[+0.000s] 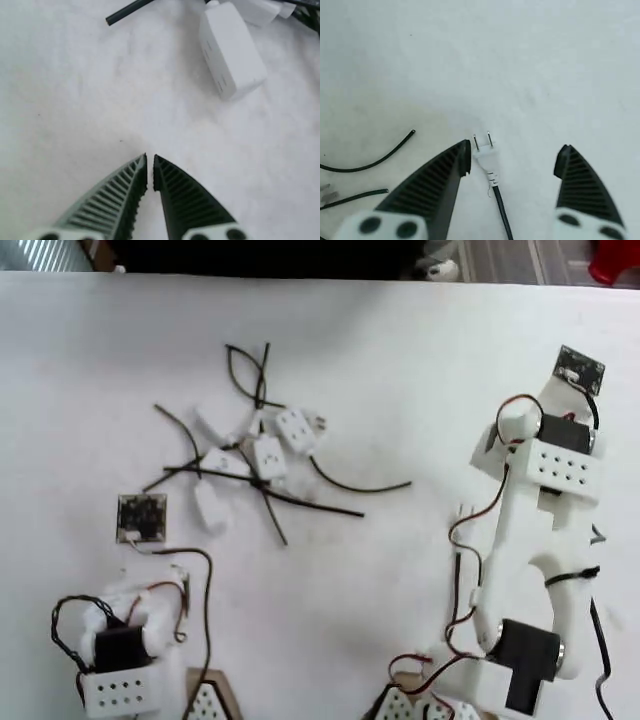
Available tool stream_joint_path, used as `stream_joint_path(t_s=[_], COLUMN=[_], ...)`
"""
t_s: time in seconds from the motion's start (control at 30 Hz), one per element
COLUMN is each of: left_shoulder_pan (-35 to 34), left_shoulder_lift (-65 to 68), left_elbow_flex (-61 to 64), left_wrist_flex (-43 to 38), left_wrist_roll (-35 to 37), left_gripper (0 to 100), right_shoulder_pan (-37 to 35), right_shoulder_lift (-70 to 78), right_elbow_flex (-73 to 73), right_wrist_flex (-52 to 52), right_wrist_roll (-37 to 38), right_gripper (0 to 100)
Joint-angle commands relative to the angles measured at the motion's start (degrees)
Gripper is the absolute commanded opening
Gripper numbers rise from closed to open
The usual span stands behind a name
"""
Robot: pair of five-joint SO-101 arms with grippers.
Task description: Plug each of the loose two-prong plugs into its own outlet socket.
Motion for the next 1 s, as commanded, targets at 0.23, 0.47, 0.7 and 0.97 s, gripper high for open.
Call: stream_joint_path(t_s=[0.23, 0.47, 0.7, 0.97], left_shoulder_pan=[0.8, 0.8, 0.8, 0.8], left_shoulder_lift=[-0.2, -0.2, -0.2, -0.2], left_elbow_flex=[-0.2, -0.2, -0.2, -0.2], left_wrist_flex=[-0.5, -0.5, -0.5, -0.5], left_wrist_roll=[-0.5, -0.5, -0.5, -0.5], left_gripper=[5, 5, 5, 5], right_shoulder_pan=[0.6, 0.6, 0.2, 0.2], right_shoulder_lift=[-4.3, -4.3, -4.3, -3.7], right_elbow_flex=[-1.0, -1.0, -1.0, -1.0], right_wrist_flex=[1.2, 6.5, 10.6, 13.5], right_wrist_roll=[31.7, 55.9, 77.7, 96.6], right_gripper=[14.4, 14.4, 14.4, 15.4])
